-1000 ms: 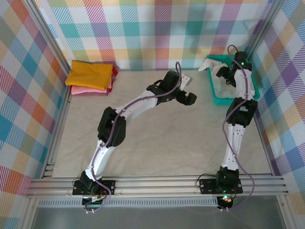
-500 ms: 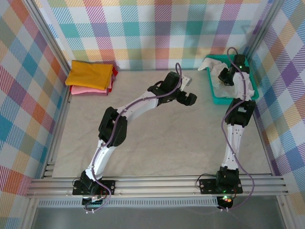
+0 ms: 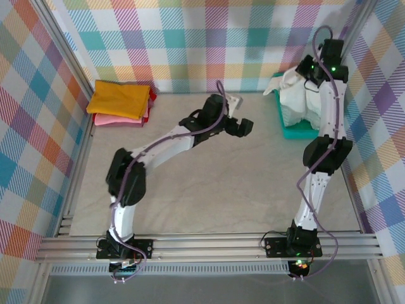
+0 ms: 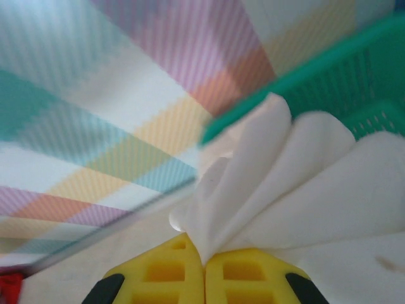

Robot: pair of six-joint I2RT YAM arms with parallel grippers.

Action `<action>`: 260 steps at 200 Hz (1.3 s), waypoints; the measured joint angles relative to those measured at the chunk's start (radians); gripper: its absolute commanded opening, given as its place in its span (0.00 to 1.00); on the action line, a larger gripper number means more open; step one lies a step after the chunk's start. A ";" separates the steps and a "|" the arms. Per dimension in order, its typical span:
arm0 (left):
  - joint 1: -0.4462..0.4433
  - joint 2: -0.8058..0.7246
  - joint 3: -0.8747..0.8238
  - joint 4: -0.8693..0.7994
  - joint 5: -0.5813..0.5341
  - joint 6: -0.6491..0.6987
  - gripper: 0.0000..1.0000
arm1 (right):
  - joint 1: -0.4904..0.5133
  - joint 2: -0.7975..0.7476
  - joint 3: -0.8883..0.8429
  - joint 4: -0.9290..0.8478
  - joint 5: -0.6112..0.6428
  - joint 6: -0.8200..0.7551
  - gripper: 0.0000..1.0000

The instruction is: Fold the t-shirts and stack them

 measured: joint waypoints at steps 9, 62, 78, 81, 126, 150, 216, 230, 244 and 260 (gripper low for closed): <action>0.000 -0.069 -0.034 0.026 -0.014 0.000 1.00 | 0.021 -0.058 -0.002 0.002 0.009 -0.003 0.00; 0.000 -0.326 -0.145 0.106 -0.101 0.031 1.00 | 0.189 -0.306 0.014 0.000 0.089 -0.105 0.00; 0.002 -0.354 -0.185 0.111 -0.116 0.044 1.00 | 0.260 -0.338 0.056 -0.005 0.114 -0.152 0.00; 0.002 -0.358 -0.193 0.110 -0.118 0.048 1.00 | 0.269 -0.344 0.061 -0.005 0.117 -0.158 0.00; 0.032 -0.437 -0.386 0.137 -0.119 0.085 0.99 | 0.467 -0.522 -0.124 0.040 0.135 -0.200 0.00; 0.069 -0.523 -0.559 0.195 -0.106 0.084 0.89 | 0.547 -0.640 -0.464 0.153 0.127 -0.141 0.00; 0.152 -0.517 -0.851 0.311 -0.043 0.047 0.62 | 0.536 -0.524 -1.047 0.306 0.138 0.055 0.47; 0.171 -0.483 -0.876 0.309 -0.034 0.026 0.67 | 0.508 -0.518 -1.080 0.311 0.154 0.055 0.49; 0.180 -0.467 -0.882 0.286 -0.030 0.009 0.69 | 0.489 -0.548 -1.114 0.322 0.173 0.050 0.52; 0.180 -0.472 -0.895 0.283 -0.031 0.000 0.69 | 0.486 -0.636 -1.201 0.355 0.172 0.029 0.53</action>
